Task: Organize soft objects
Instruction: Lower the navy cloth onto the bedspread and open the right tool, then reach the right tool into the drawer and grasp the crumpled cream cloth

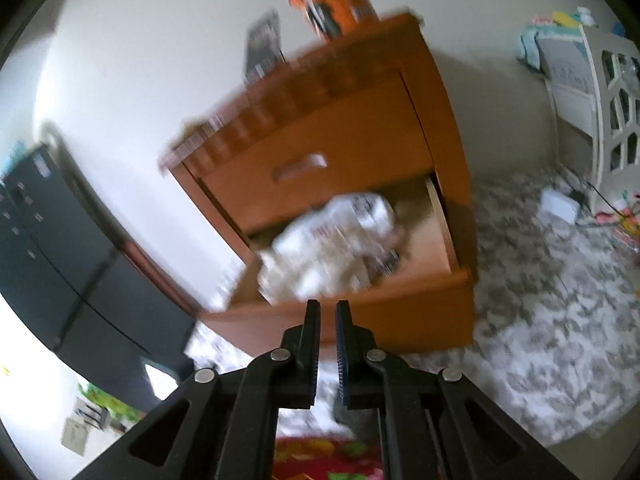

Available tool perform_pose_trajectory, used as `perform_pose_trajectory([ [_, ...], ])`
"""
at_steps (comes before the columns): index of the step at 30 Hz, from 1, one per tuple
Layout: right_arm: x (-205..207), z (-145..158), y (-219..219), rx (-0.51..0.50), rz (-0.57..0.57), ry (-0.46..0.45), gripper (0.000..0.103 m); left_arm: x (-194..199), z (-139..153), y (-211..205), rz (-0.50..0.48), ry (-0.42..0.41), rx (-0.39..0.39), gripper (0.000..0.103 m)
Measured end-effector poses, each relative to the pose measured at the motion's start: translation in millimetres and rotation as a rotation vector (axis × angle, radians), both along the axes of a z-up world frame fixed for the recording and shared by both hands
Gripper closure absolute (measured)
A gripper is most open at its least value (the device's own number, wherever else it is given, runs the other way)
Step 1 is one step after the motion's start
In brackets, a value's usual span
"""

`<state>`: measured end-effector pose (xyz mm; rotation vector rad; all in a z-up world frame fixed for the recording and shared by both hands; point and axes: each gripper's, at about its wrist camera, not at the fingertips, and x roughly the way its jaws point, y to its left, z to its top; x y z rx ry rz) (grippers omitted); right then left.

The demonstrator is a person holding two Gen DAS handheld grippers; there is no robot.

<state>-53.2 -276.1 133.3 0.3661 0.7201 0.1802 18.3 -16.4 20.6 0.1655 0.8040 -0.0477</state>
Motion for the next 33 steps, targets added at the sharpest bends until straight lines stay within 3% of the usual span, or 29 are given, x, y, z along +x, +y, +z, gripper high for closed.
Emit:
perform_pose_trajectory([
  [6, 16, -44, 7, -0.033, -0.005, 0.156, 0.091, 0, 0, 2, 0.003, 0.002, -0.006, 0.0],
  [10, 22, -56, 12, -0.091, -0.015, 0.201, 0.091, 0, 1, 2, 0.003, 0.0, -0.007, 0.0],
  [12, 24, -59, 13, -0.102, -0.019, 0.212, 0.075, 0, 1, 2, 0.004, -0.004, -0.006, 0.0],
  [14, 27, -60, 15, -0.133, -0.028, 0.221, 0.047, -1, 1, 2, 0.005, -0.008, -0.007, 0.0],
  [18, 31, -64, 19, -0.177, -0.034, 0.247, 0.042, -1, 1, 3, 0.009, -0.011, -0.012, 0.0],
  [28, 41, -80, 33, -0.253, -0.013, 0.304, 0.0, -3, 3, 5, 0.017, -0.021, -0.021, 0.0],
  [33, 45, -83, 37, -0.26, -0.014, 0.305, 0.0, -3, 4, 7, 0.022, -0.024, -0.035, 0.0],
])
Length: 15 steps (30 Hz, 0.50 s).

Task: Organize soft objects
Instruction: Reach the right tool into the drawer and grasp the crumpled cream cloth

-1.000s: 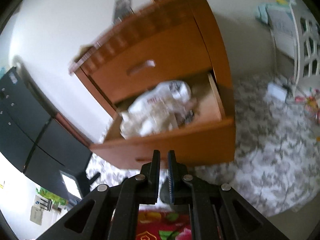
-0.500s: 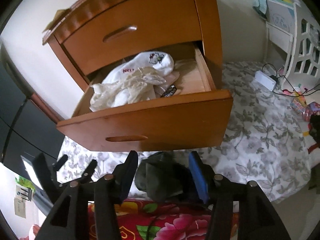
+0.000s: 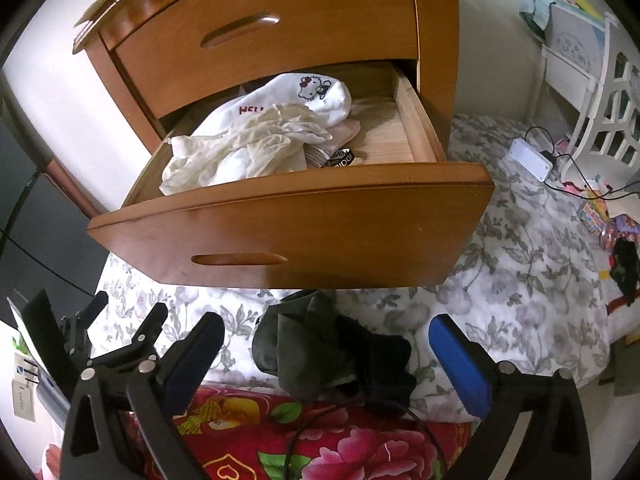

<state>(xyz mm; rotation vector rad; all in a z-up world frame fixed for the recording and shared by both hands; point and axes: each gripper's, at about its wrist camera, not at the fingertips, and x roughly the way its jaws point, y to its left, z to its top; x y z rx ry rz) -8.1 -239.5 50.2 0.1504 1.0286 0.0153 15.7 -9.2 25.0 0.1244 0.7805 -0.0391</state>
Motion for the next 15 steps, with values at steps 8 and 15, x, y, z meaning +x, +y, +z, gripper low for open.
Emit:
perform_pose_trajectory([
  [8, 5, 11, 4, 0.018, 0.021, -0.057, 0.0, 0, 2, 5, 0.009, -0.006, -0.029, 0.0],
  [15, 16, 50, 18, -0.003, 0.086, -0.176, 0.0, 2, 1, 8, 0.013, 0.003, -0.043, 0.0],
])
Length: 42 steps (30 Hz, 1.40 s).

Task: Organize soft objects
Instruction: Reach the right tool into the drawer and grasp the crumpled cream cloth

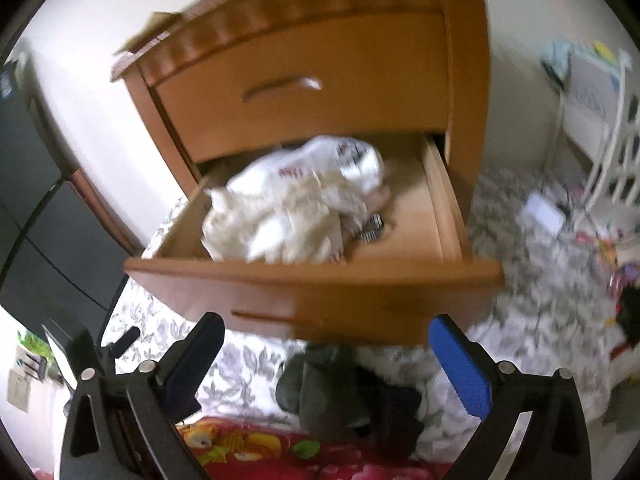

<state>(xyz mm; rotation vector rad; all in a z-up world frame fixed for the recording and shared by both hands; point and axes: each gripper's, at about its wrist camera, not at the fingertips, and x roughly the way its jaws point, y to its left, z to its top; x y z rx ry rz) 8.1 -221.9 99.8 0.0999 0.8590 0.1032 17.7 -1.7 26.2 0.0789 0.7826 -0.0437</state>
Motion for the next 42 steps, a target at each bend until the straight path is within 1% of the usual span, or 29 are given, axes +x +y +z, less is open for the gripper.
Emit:
perform_pose_trajectory([
  [6, 35, 21, 20, -0.076, 0.058, -0.015, 0.0, 1, -1, -1, -0.008, 0.006, -0.004, 0.0],
  [10, 68, 21, 38, -0.088, 0.099, 0.023, 0.0, 4, -2, 1, -0.006, 0.018, -0.017, 0.0],
  [13, 92, 12, 55, -0.087, 0.153, 0.077, 0.0, 5, -3, 2, -0.008, 0.022, -0.023, 0.0],
  [16, 112, 1, 78, -0.161, 0.189, 0.119, 0.0, 5, -3, 2, -0.01, 0.023, -0.027, 0.0],
  [18, 124, -6, 89, -0.163, 0.215, 0.146, 0.0, 5, -3, 3, -0.011, 0.023, -0.028, 0.0],
  [20, 135, -12, 100, -0.154, 0.234, 0.179, 0.0, 5, -3, 3, -0.012, 0.025, -0.03, 0.0],
  [25, 153, -29, 126, -0.204, 0.263, 0.236, 0.001, 5, -3, 4, -0.015, 0.029, -0.035, 0.0],
  [30, 168, -57, 143, -0.251, 0.271, 0.305, 0.009, 6, -3, 4, -0.016, 0.033, -0.04, 0.0],
  [33, 171, -68, 147, -0.281, 0.26, 0.326, 0.011, 7, -4, 5, -0.017, 0.035, -0.044, 0.0],
  [36, 172, -73, 147, -0.293, 0.248, 0.333, 0.016, 7, -4, 5, -0.017, 0.038, -0.047, 0.0],
  [38, 172, -72, 142, -0.317, 0.229, 0.332, 0.028, 7, -3, 5, -0.017, 0.039, -0.049, 0.0],
  [39, 172, -72, 139, -0.322, 0.225, 0.331, 0.029, 7, -3, 5, -0.017, 0.04, -0.049, 0.0],
  [40, 171, -71, 136, -0.314, 0.225, 0.332, 0.032, 7, -3, 6, -0.017, 0.041, -0.049, 0.0],
  [41, 170, -70, 132, -0.301, 0.224, 0.333, 0.038, 7, -3, 6, -0.017, 0.041, -0.048, 0.0],
  [42, 170, -69, 129, -0.293, 0.224, 0.333, 0.042, 7, -3, 5, -0.017, 0.041, -0.048, 0.0],
])
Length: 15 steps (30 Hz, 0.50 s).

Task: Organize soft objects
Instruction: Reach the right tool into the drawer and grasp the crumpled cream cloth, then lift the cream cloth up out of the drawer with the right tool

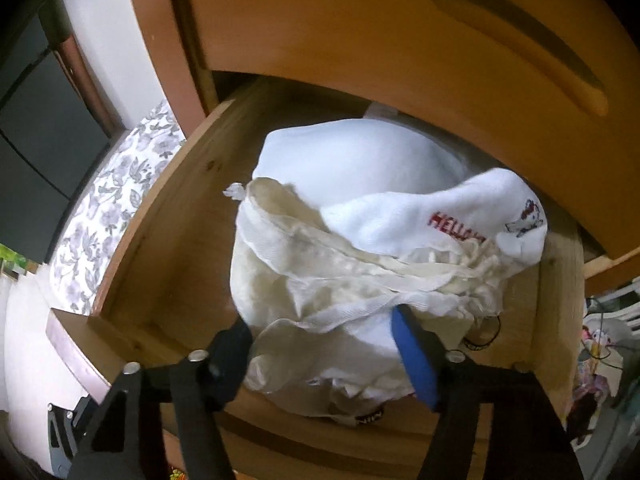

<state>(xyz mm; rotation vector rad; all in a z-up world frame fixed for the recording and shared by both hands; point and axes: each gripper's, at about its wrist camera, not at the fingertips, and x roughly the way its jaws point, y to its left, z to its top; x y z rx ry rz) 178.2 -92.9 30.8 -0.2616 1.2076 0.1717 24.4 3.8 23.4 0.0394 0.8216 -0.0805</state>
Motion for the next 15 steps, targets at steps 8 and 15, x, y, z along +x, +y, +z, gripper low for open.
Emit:
perform_pose_trajectory([
  [8, -9, 13, -11, 0.102, 0.011, -0.01, 0.095, 0, 0, 0, 0.001, 0.0, 0.001, 0.0],
  [15, -19, 29, -37, 0.156, -0.049, -0.06, 0.098, -1, -1, 0, 0.0, 0.003, 0.001, 0.0],
])
